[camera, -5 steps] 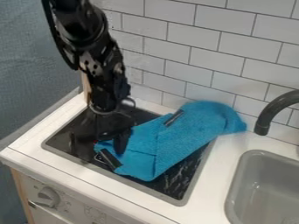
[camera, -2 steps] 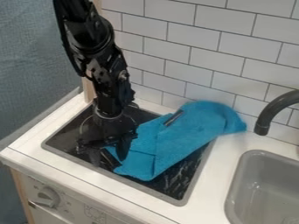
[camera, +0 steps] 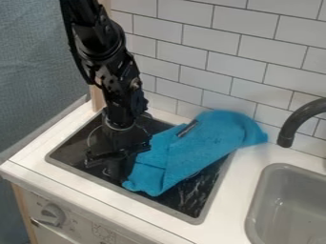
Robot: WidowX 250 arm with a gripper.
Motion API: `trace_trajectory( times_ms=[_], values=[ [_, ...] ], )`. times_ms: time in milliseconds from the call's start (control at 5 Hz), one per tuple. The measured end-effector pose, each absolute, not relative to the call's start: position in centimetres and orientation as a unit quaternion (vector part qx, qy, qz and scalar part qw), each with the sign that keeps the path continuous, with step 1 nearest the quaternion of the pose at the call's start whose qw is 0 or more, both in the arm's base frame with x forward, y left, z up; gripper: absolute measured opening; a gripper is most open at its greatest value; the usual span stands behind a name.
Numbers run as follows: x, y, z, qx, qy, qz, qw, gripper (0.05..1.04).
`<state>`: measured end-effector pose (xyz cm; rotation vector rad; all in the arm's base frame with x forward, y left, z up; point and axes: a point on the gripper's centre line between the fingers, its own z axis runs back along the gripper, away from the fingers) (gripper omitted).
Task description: Put down the cloth from the burner
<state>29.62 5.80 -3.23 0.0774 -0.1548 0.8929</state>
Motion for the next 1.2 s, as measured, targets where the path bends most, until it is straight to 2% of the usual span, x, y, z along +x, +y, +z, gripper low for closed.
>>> trace_trajectory(
  times_ms=[200, 400, 800, 1200],
  values=[
    [29.3, 5.5, -3.3, 0.033, -0.069, 0.431, 0.899, 0.097],
    [28.8, 5.7, -2.7, 0.024, -0.068, 0.432, 0.899, 0.068],
    [28.9, 5.6, 0.0, -0.002, -0.089, 0.428, 0.900, 0.064],
    [29.6, 5.2, 1.3, -0.029, -0.088, 0.447, 0.890, 0.064]
  ],
)
